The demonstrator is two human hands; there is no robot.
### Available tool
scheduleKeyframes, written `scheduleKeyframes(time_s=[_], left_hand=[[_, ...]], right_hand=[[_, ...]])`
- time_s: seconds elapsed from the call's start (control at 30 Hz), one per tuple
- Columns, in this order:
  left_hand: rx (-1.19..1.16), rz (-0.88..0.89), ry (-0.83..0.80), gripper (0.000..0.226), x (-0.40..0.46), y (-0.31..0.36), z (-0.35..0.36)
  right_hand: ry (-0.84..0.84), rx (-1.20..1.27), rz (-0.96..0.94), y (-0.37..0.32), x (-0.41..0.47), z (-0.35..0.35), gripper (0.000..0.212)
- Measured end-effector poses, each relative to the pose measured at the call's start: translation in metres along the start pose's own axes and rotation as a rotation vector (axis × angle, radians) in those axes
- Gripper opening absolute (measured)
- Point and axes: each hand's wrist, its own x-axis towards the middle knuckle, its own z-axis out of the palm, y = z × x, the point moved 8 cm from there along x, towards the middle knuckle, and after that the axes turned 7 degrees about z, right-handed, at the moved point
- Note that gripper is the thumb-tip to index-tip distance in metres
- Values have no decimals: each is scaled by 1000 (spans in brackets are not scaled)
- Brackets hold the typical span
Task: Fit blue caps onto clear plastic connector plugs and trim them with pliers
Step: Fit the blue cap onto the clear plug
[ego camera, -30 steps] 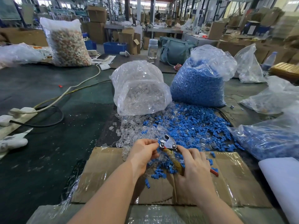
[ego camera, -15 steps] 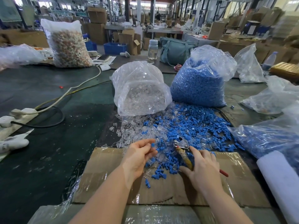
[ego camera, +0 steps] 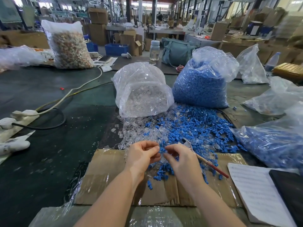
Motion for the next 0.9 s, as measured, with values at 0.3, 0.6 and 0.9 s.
scheduleKeyframes(time_s=[0.3, 0.6, 0.9], left_hand=[[115, 38, 15, 7, -2, 2, -4], [140, 62, 28, 9, -4, 1, -4], [179, 55, 25, 10, -5, 1, -3]], right_hand=[[80, 134, 188, 3, 1, 4, 11], [90, 168, 211, 2, -3, 6, 10], [64, 188, 196, 2, -4, 7, 6]])
